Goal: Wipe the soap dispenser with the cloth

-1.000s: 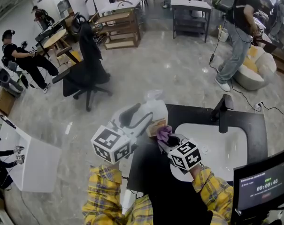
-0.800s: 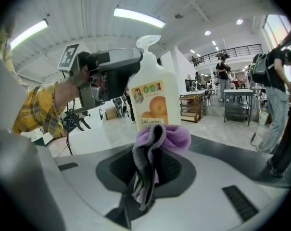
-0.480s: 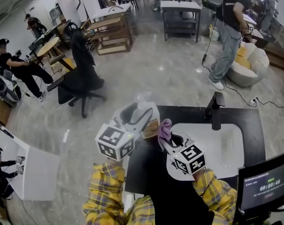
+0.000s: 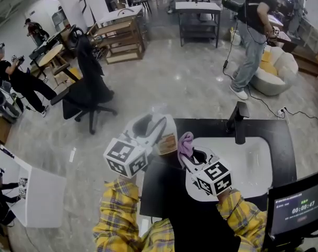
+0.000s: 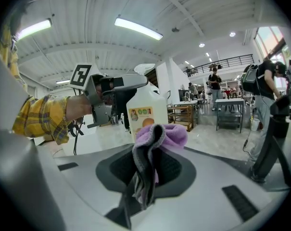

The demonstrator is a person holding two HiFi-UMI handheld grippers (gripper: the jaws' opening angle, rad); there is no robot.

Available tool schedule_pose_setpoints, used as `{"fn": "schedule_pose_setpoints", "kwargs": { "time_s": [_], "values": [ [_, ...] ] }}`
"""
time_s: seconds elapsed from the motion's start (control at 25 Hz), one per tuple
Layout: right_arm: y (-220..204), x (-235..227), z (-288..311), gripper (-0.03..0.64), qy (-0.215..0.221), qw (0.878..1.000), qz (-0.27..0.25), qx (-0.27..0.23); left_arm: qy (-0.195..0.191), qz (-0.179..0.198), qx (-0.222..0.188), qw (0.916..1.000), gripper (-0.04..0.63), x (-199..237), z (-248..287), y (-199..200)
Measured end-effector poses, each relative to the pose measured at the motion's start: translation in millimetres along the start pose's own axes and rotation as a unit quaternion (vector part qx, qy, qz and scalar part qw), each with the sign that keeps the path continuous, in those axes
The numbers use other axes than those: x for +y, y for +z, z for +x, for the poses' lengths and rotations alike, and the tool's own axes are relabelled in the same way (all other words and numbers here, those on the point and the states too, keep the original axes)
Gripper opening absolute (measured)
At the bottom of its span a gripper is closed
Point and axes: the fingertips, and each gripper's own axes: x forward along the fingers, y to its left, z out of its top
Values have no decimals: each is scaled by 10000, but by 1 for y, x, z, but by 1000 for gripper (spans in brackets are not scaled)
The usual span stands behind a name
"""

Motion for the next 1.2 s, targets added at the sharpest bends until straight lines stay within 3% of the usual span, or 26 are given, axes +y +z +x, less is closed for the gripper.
{"fn": "schedule_pose_setpoints", "kwargs": {
  "time_s": [1.2],
  "values": [
    [0,-6,-6,80,-69,10000,43,-57,-1221,391,-442,9908,146,0,23,-1]
  ]
}}
